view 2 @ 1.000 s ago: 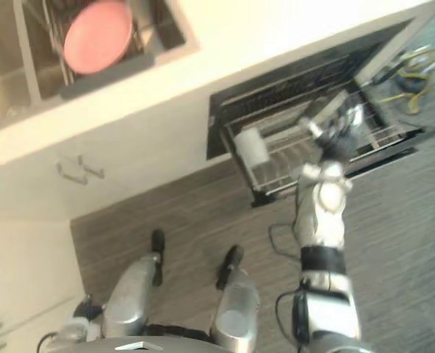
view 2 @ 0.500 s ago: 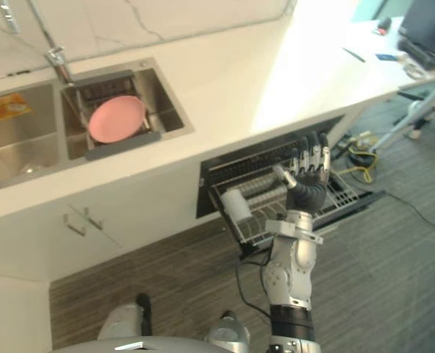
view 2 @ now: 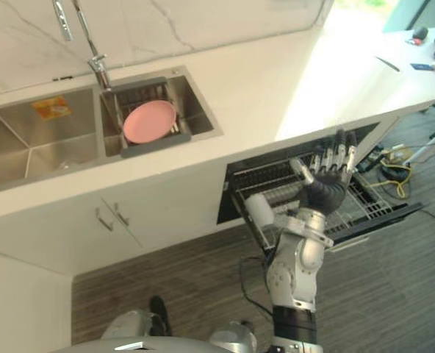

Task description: Walk over to the sink, pick up the cup, carry it to the dishwasher, place the cup inside the dishwasher, then close the dishwasher door

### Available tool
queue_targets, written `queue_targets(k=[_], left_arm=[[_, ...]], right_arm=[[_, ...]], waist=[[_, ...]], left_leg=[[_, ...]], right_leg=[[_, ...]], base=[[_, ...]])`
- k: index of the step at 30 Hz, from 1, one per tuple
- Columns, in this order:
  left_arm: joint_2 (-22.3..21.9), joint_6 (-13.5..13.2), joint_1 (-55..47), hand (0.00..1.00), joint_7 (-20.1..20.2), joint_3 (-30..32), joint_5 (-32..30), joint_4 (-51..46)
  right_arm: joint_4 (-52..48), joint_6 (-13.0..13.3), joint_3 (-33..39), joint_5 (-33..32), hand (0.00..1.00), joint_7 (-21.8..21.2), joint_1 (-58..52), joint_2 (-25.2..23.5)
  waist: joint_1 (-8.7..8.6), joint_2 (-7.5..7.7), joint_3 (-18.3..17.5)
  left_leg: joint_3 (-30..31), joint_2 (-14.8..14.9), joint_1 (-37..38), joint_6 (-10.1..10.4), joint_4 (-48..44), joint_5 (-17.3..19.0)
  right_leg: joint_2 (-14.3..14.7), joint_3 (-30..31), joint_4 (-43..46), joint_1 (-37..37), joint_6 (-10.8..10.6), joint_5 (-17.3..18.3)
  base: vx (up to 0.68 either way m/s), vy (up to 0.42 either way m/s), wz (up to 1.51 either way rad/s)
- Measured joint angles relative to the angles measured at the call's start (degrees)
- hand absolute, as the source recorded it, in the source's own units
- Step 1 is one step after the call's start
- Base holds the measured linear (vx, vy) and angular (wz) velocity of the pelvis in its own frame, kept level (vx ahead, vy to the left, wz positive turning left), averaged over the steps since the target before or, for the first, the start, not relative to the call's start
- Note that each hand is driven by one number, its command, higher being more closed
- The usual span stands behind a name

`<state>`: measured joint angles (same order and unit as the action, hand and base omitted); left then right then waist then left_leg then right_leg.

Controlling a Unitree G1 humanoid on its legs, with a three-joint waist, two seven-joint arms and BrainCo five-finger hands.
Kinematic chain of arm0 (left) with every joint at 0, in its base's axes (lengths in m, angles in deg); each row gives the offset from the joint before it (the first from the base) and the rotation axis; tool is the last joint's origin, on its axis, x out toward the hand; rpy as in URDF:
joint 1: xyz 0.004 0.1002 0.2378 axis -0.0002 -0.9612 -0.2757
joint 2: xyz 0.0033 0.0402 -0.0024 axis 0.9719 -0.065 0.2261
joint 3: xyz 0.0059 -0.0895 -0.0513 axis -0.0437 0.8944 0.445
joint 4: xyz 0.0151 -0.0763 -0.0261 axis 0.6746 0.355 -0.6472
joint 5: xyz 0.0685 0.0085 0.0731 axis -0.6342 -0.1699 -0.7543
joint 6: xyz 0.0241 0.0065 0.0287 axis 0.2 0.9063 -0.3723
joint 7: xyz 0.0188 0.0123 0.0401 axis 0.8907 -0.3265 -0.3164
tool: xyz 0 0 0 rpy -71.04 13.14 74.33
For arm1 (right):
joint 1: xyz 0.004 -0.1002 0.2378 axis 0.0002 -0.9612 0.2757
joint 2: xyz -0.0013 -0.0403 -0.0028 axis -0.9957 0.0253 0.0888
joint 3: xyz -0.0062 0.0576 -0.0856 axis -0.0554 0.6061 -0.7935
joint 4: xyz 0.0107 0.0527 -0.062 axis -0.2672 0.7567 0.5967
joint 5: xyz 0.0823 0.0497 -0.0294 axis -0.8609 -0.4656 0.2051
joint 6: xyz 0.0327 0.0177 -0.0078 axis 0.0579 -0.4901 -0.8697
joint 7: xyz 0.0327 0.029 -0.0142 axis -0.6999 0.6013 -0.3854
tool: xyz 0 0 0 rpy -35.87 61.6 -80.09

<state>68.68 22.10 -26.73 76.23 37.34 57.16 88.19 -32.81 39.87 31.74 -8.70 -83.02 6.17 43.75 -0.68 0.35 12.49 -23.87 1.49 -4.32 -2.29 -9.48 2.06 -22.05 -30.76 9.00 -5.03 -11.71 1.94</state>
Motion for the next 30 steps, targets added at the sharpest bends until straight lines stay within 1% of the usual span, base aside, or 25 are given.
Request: queue_targets(k=[1,2,3,4,5,6,7,8,9,10,11,12,13,14,15,16,17,19,21,23,26,28,29,30], left_arm=[[0.27,0.36,0.17,0.00,0.11,-0.19,-0.47,-0.07],[0.36,0.46,0.19,0.00,0.29,-0.68,-0.49,-0.15],[0.72,0.55,0.23,0.00,0.59,-1.94,-0.70,-0.52],[0.79,0.58,0.27,0.00,0.76,-2.14,-0.96,-0.74],[1.07,0.84,0.29,0.00,0.96,-2.17,-1.05,-1.44],[1.71,1.49,-0.15,0.00,0.98,-2.33,-0.96,-2.34],[2.07,2.00,-0.08,0.00,0.98,-2.62,-0.90,-2.69],[3.02,2.81,-0.10,0.00,0.92,-3.91,-0.84,-3.29],[3.63,3.31,-0.09,0.00,0.98,-4.59,-0.92,-3.65],[3.79,3.57,-0.09,0.00,0.98,-4.59,-1.09,-3.76],[4.12,3.70,0.08,0.00,1.04,-4.59,-1.88,-3.84],[4.24,3.71,0.12,0.00,1.09,-4.82,-3.52,-3.81],[4.30,3.63,-0.08,0.00,1.16,-4.85,-4.06,-3.67],[4.65,3.54,-0.52,0.00,1.22,-4.83,-4.40,-3.59],[5.07,3.47,-0.76,0.00,1.24,-4.30,-4.79,-3.51],[4.63,3.48,-1.06,0.00,1.31,-4.34,-4.94,-3.64],[3.39,3.51,-1.03,0.00,1.48,-4.30,-5.07,-4.40],[2.40,3.59,-0.67,0.00,1.33,-3.79,-6.09,-4.74],[2.44,3.64,-0.77,0.00,1.70,-3.83,-6.94,-4.74],[2.52,3.64,-0.78,0.00,1.59,-3.86,-7.09,-4.99],[2.46,3.66,-0.40,0.00,1.58,-3.91,-7.10,-5.13],[2.44,3.65,-0.40,0.00,1.63,-3.93,-7.10,-5.13],[2.40,3.65,-0.35,0.00,1.64,-3.94,-7.10,-5.16],[2.38,3.74,-0.18,0.00,1.65,-4.02,-7.09,-5.16]], right_arm=[[-0.59,0.26,0.02,0.09,0.00,0.47,-0.75,-0.74],[-0.91,0.39,0.07,0.13,0.00,0.60,-0.99,-1.02],[-0.99,0.71,0.08,0.28,0.00,0.88,-0.93,-1.24],[-0.98,0.77,0.17,0.31,0.00,1.14,-0.87,-1.22],[-0.98,0.77,-0.38,0.40,0.00,1.40,-0.85,-1.48],[-0.98,0.76,-0.90,0.45,0.00,1.37,-0.86,-1.62],[-0.98,0.75,-0.88,0.53,0.00,1.33,-0.86,-1.61],[-0.98,0.76,-0.04,0.59,0.00,1.34,-0.92,-1.57],[-1.01,0.77,1.46,1.44,0.00,1.55,-1.03,-1.45],[-1.05,0.79,2.24,2.49,0.00,1.87,-1.21,-1.43],[-1.23,0.83,3.50,4.29,0.00,2.34,-1.80,-1.35],[-2.14,0.83,4.33,6.05,0.00,3.06,-3.13,-1.32],[-3.14,0.85,4.47,6.92,0.00,3.22,-4.16,-1.34],[-5.34,1.50,4.42,8.27,0.00,3.15,-6.14,-1.34],[-5.78,2.05,4.45,9.55,0.00,2.98,-6.38,-0.98],[-5.80,2.08,4.48,9.54,0.00,3.02,-6.16,-0.61],[-5.62,2.26,4.45,9.56,0.00,3.06,-5.37,0.21],[-5.29,2.33,4.53,9.55,0.00,3.23,-3.94,0.98],[-5.30,2.36,4.57,9.57,0.00,3.81,-3.77,0.97],[-5.33,2.61,4.70,9.65,0.00,3.83,-3.63,0.98],[-5.37,2.63,4.67,11.30,0.00,3.73,-3.53,0.95],[-5.37,2.58,4.66,11.22,0.00,3.63,-3.67,0.92],[-5.39,2.34,4.62,8.63,0.00,1.99,-3.71,0.92],[-5.38,1.40,4.60,5.89,0.00,0.37,-3.98,0.92]], waist=[[-0.05,0.50,-0.26],[-0.09,0.74,-0.22],[-0.14,0.56,-0.43],[-0.04,0.51,-0.46],[0.18,0.85,-0.37],[0.20,1.69,-0.24],[0.10,2.07,-0.31],[-0.25,2.39,-0.36],[-0.72,2.33,-0.29],[-0.94,2.32,-0.27],[-1.46,2.25,-0.19],[-1.94,2.40,-0.24],[-2.04,2.31,-0.17],[-2.14,3.51,-0.39],[-1.84,4.69,-0.91],[-1.45,3.77,-1.21],[-0.92,2.16,-1.76],[-0.75,0.50,-1.32],[-0.84,0.08,-1.07],[-0.87,0.03,-1.07],[-0.80,-0.04,-0.97],[-0.63,0.01,-0.93],[-0.41,0.01,-0.93],[-0.26,0.00,-0.93]], left_leg=[[-0.12,-1.37,0.12,-0.92,-0.12,0.81],[-0.08,-1.99,0.35,-1.27,-0.08,1.26],[0.01,-2.62,0.66,-2.06,0.06,1.97],[0.01,-2.75,0.71,-2.34,0.14,2.16],[0.26,-3.11,1.67,-2.59,1.18,2.32],[1.16,-3.64,3.60,-2.63,2.94,2.32],[2.37,-3.93,4.38,-3.07,3.74,2.07],[5.40,-3.92,5.74,-3.63,4.98,1.71],[8.60,-3.83,6.88,-3.66,5.65,1.67],[9.91,-3.83,7.40,-3.64,5.90,1.69],[11.81,-3.86,8.43,-3.37,6.42,1.91],[13.34,-3.92,9.50,-2.96,6.58,2.21],[13.67,-4.14,9.61,-2.64,6.26,2.19],[15.18,-5.36,10.18,-1.91,4.64,3.48],[16.04,-6.27,10.48,-1.34,2.86,5.18],[16.29,-5.61,9.97,-1.03,1.92,5.96],[16.49,-4.44,8.23,-0.52,0.45,7.17],[16.46,-3.04,7.28,0.17,-0.37,7.90],[16.22,-2.15,7.61,0.85,-0.32,8.31],[16.01,-1.62,8.84,1.22,-0.42,8.60],[15.99,-1.59,8.89,1.00,-0.62,9.35],[15.95,-1.75,8.85,0.83,-0.79,9.55],[15.95,-1.82,8.67,0.76,-1.01,9.82],[15.95,-1.85,8.40,0.72,-1.46,10.12]], right_leg=[[-1.29,0.43,1.17,0.37,0.46,0.20],[-1.93,0.44,2.00,0.47,2.14,0.47],[-2.92,1.45,5.97,1.80,8.46,1.41],[-3.34,2.19,8.68,3.11,10.22,1.59],[-4.27,5.37,16.46,6.84,12.89,0.35],[-4.17,9.19,21.72,9.15,13.47,-1.04],[-3.37,11.11,24.41,9.93,12.33,-0.28],[0.24,13.98,27.99,11.04,10.08,3.76],[4.74,15.56,28.64,11.59,9.71,7.99],[6.95,15.98,28.30,12.02,10.03,9.54],[10.13,16.50,27.08,13.66,10.61,11.32],[12.50,17.71,24.81,15.36,10.50,11.55],[12.99,17.91,22.81,15.42,10.51,10.35],[12.88,17.91,17.22,15.18,10.86,3.45],[12.12,17.69,14.97,14.34,10.46,2.03],[12.63,17.79,13.46,13.43,10.22,2.25],[14.24,17.49,9.57,12.59,10.26,2.17],[15.95,16.89,6.26,11.97,10.77,0.92],[16.83,16.32,4.98,10.71,10.96,0.75],[17.46,16.12,4.09,9.03,11.07,0.85],[17.50,16.18,3.94,8.82,10.75,1.20],[17.36,16.27,3.94,8.77,10.68,1.24],[17.27,16.33,3.94,8.72,10.63,1.27],[17.20,16.33,3.94,8.72,10.60,1.28]], base=[[0.12,0.174,0.06],[0.16,0.172,0.08],[0.12,0.106,0.07],[0.15,0.134,0.08],[0.15,0.120,0.09],[0.18,0.127,0.15],[0.16,0.037,0.30],[0.16,-0.021,0.53],[0.16,-0.033,0.63],[0.17,-0.042,0.77],[0.20,-0.055,0.87],[0.21,-0.062,0.90],[0.21,-0.064,0.93],[0.30,-0.135,0.69],[0.26,-0.123,0.52],[0.32,-0.156,0.16],[0.18,-0.065,-0.01],[0.20,-0.065,-0.03],[0.16,-0.051,0.02],[0.12,-0.033,0.00],[0.03,0.012,-0.01],[-0.01,0.039,0.01],[-0.03,0.040,0.01],[-0.04,0.039,0.01]])
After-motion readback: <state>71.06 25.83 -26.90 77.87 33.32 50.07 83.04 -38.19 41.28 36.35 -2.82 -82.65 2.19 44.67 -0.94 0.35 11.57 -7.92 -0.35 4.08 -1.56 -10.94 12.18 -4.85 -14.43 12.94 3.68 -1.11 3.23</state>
